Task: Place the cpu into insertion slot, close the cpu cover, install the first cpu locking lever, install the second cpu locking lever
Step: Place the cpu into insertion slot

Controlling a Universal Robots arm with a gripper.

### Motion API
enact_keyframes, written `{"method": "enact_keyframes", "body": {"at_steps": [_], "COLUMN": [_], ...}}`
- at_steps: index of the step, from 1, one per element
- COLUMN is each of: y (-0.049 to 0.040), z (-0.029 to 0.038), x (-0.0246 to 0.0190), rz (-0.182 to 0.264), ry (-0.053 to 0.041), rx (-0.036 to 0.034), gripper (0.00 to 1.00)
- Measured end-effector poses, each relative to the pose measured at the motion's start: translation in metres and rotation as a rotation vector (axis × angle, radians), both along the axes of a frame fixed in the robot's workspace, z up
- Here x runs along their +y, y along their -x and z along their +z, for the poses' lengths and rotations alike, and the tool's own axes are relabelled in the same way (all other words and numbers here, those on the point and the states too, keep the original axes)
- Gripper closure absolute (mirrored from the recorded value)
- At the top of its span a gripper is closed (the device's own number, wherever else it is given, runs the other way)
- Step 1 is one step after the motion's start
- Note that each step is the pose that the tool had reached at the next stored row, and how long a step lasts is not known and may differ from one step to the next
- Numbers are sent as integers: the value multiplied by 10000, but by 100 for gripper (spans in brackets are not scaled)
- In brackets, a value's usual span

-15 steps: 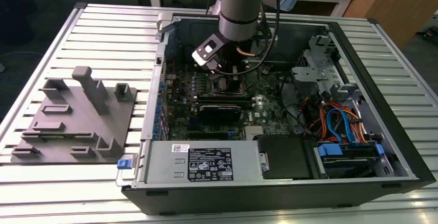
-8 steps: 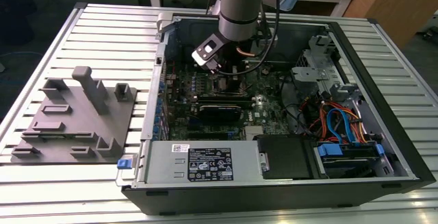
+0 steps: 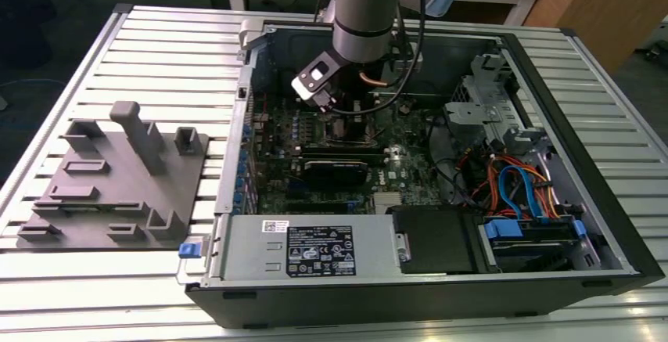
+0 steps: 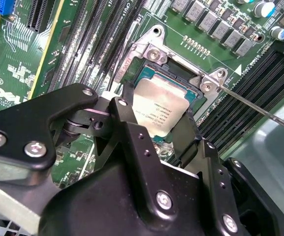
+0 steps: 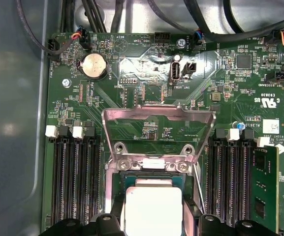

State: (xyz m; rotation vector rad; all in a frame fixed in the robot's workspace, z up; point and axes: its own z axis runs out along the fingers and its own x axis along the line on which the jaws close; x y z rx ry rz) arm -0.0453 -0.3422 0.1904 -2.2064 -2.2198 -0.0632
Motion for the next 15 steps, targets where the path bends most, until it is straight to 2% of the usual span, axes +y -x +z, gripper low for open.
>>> {"method": "enact_keyframes", "body": {"at_steps": [15], "y": [-4], "z": [-5], "x": [0], "rz": [-92], "ry": [1], "rx": [0], "gripper": [46]}}
